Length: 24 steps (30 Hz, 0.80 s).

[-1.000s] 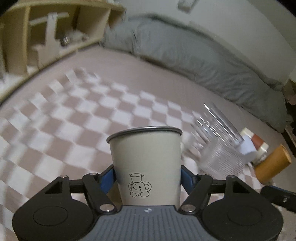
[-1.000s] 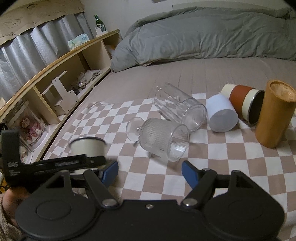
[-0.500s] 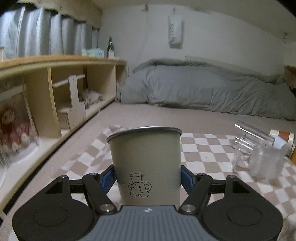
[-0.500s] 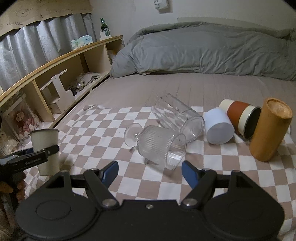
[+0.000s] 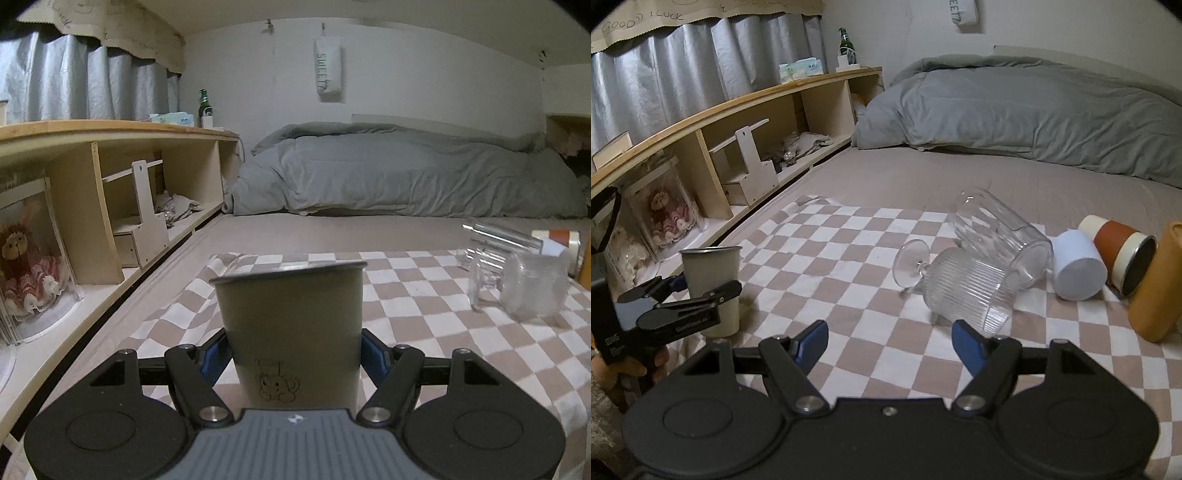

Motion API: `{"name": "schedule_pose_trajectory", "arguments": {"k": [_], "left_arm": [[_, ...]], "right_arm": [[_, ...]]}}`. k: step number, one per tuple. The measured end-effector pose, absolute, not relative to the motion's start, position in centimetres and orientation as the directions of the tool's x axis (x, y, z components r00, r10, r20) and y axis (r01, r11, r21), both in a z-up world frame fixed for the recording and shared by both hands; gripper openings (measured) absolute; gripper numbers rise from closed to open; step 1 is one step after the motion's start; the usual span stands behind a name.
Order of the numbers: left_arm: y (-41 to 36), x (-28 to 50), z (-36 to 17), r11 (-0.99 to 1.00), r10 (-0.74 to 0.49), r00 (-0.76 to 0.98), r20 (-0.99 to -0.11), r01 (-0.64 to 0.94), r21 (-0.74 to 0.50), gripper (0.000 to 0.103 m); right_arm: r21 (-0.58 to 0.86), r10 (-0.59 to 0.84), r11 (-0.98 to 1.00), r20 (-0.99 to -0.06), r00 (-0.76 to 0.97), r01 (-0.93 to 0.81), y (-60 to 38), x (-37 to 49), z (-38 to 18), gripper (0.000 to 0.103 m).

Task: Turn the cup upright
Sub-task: 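Rotate the beige cup with the left gripper until its rim faces up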

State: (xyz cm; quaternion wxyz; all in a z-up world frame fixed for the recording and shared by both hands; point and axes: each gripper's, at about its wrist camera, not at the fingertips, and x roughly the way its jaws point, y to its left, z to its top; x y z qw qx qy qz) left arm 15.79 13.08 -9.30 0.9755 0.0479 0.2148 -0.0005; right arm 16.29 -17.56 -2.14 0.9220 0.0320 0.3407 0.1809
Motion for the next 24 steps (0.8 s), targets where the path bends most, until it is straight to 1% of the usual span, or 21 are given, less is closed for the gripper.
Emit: {"name": "schedule_pose_trajectory", "arguments": {"k": [6, 12, 24], "left_arm": [[13.1, 14.4, -9.3, 0.992, 0.009, 0.903, -0.430, 0.045, 0.114, 0.073], [13.0, 14.0, -9.8, 0.989, 0.004, 0.873, -0.488, 0.069, 0.131, 0.073], [13.2, 14.4, -9.6, 0.990, 0.003, 0.881, -0.473, 0.066, 0.129, 0.071]], "right_arm": [[0.186, 0.352, 0.934, -0.617, 0.704, -0.305, -17.6, 16.2, -2.0, 0.075], [0.180, 0.354, 0.933, -0.618, 0.702, -0.313, -17.4, 15.8, -1.9, 0.075], [0.174, 0.354, 0.932, -0.616, 0.703, -0.317, -17.3, 15.6, -1.8, 0.075]]}}
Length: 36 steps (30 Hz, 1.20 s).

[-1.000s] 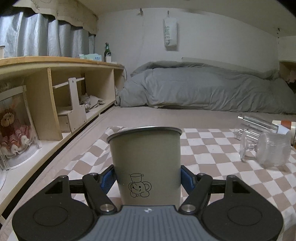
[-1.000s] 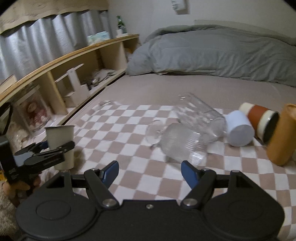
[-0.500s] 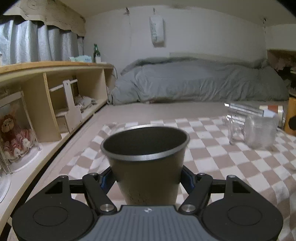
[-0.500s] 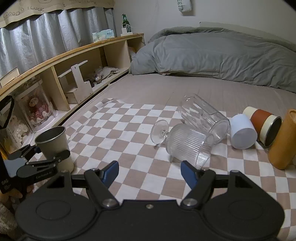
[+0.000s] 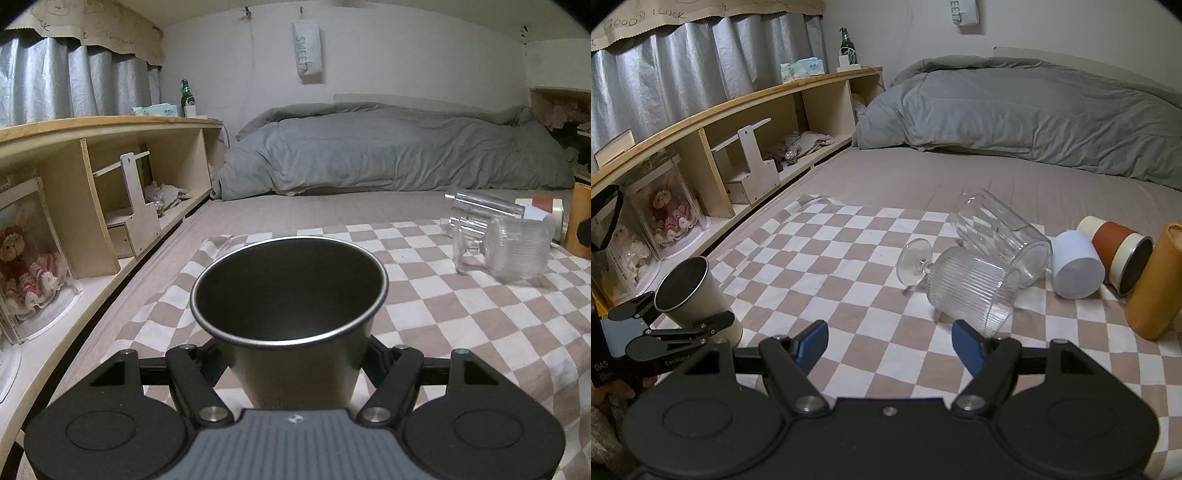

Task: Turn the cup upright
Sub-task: 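Rotate the beige cup with the left gripper until its rim faces up, then lower the upright beige cup onto the cloth and open the left gripper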

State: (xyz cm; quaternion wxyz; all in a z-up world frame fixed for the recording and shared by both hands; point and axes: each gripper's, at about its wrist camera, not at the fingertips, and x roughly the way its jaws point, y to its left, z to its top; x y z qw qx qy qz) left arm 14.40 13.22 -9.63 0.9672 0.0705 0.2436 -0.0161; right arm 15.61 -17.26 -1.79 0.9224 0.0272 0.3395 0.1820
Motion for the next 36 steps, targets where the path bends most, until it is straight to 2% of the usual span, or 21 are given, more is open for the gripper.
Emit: {"name": "schedule_pose_trajectory", "arguments": {"k": [18, 19, 21, 26, 36], "left_arm": [[12.9, 16.5, -9.7, 0.990, 0.018, 0.876, -0.482, 0.051, 0.130, 0.073], [12.9, 16.6, -9.6, 0.991, 0.018, 0.873, -0.488, 0.050, 0.126, 0.074], [13.0, 16.6, -9.5, 0.993, 0.010, 0.867, -0.499, 0.049, 0.106, 0.095], [12.5, 15.8, -8.8, 0.991, -0.005, 0.862, -0.507, 0.074, 0.115, 0.103], [13.3, 13.8, -5.8, 0.997, 0.013, 0.837, -0.547, 0.032, 0.073, 0.103]], "right_arm": [[0.178, 0.372, 0.924, -0.626, 0.685, -0.339, -15.6, 16.5, -2.4, 0.075], [0.177, 0.373, 0.923, -0.625, 0.686, -0.341, -15.6, 16.4, -2.4, 0.075], [0.178, 0.374, 0.923, -0.624, 0.686, -0.342, -15.6, 16.3, -2.4, 0.075], [0.176, 0.374, 0.923, -0.622, 0.687, -0.343, -15.5, 16.2, -2.3, 0.075], [0.179, 0.371, 0.926, -0.596, 0.712, -0.332, -16.2, 15.1, -1.0, 0.079]]}}
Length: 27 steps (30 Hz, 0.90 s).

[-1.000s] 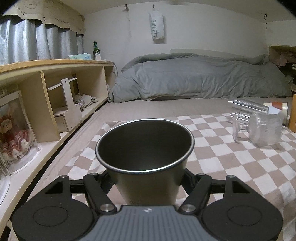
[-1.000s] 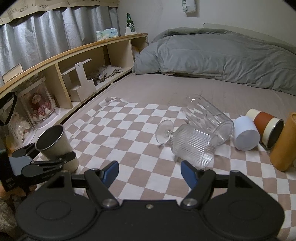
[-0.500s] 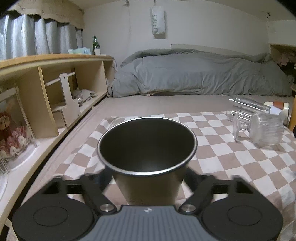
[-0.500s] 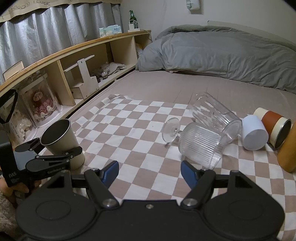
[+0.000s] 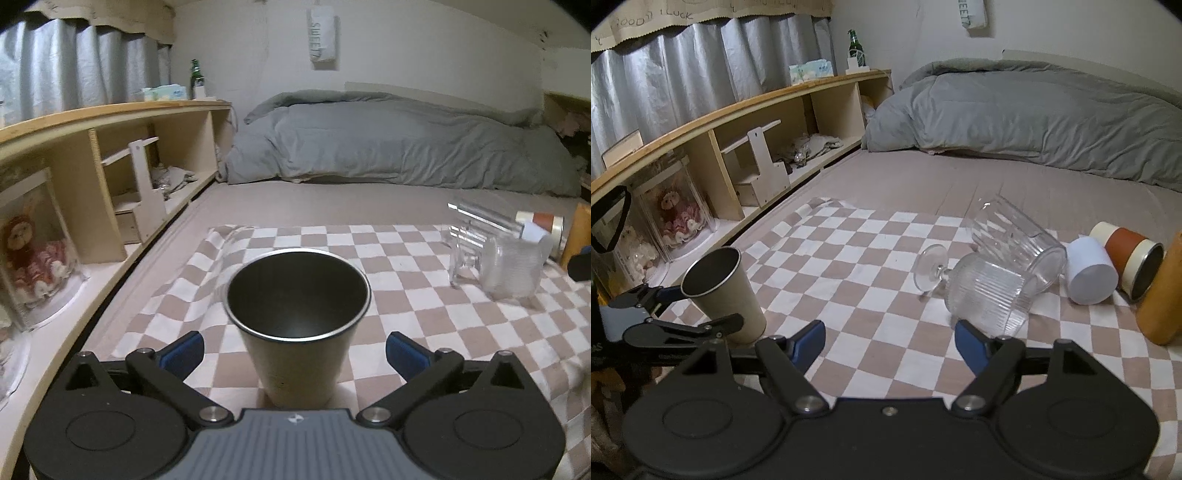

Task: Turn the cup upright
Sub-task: 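Lower the upright beige cup onto the cloth and open the left gripper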

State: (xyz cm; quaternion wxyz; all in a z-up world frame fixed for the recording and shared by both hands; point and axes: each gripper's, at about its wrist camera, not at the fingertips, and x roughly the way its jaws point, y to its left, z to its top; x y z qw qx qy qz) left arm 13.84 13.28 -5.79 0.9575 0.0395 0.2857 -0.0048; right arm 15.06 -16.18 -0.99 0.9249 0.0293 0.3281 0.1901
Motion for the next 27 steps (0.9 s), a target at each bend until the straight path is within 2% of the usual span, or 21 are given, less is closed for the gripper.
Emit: {"name": "schedule_pose_trajectory", "arguments": {"k": [12, 20, 27], "left_arm": [[9.8, 9.8, 0.3, 0.993, -0.001, 0.870, -0.493, 0.061, 0.104, 0.103], [7.0, 7.0, 3.6, 0.998, -0.029, 0.878, -0.479, 0.054, 0.038, 0.103], [4.4, 4.1, 3.9, 0.997, -0.062, 0.873, -0.484, 0.078, 0.012, 0.103]], "right_arm": [[0.163, 0.321, 0.947, -0.544, 0.776, -0.277, -18.2, 11.4, 2.0, 0.089], [0.076, 0.222, 0.974, -0.485, 0.846, -0.212, -19.9, 7.1, 4.1, 0.097], [0.057, 0.150, 0.989, -0.478, 0.865, -0.139, -21.4, 3.6, 4.2, 0.101]]}}
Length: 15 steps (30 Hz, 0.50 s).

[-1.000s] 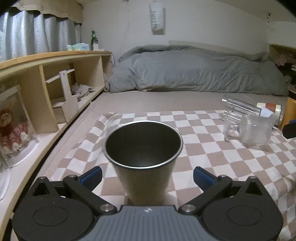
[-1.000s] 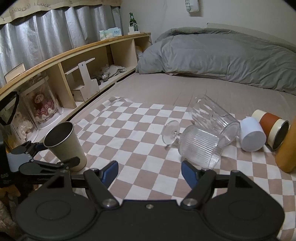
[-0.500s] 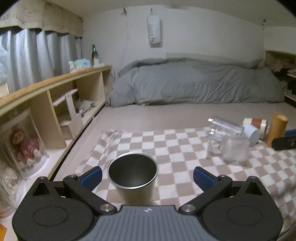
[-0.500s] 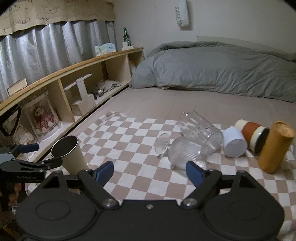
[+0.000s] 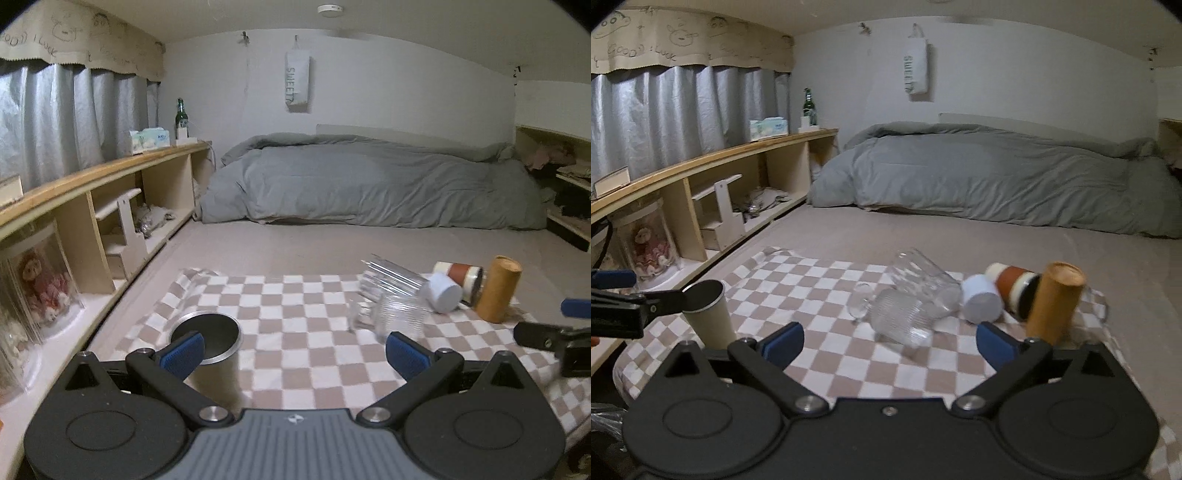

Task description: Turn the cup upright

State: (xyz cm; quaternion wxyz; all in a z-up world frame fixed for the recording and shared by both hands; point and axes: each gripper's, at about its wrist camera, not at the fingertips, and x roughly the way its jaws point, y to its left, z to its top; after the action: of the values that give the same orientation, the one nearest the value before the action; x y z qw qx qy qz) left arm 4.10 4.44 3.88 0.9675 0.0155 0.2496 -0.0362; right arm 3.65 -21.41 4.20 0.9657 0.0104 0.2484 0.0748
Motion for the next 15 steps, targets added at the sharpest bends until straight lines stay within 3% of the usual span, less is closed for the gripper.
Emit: {"name": "schedule_pose_trajectory", "arguments": {"k": [15], "left_arm": [[3.0, 0.2, 1.8, 0.998, -0.041, 0.861, -0.507, 0.056, 0.015, 0.103]], "right_arm": [[0.010, 0.026, 1.000, -0.488, 0.872, -0.025, -21.8, -1.1, 2.5, 0.103]]}}
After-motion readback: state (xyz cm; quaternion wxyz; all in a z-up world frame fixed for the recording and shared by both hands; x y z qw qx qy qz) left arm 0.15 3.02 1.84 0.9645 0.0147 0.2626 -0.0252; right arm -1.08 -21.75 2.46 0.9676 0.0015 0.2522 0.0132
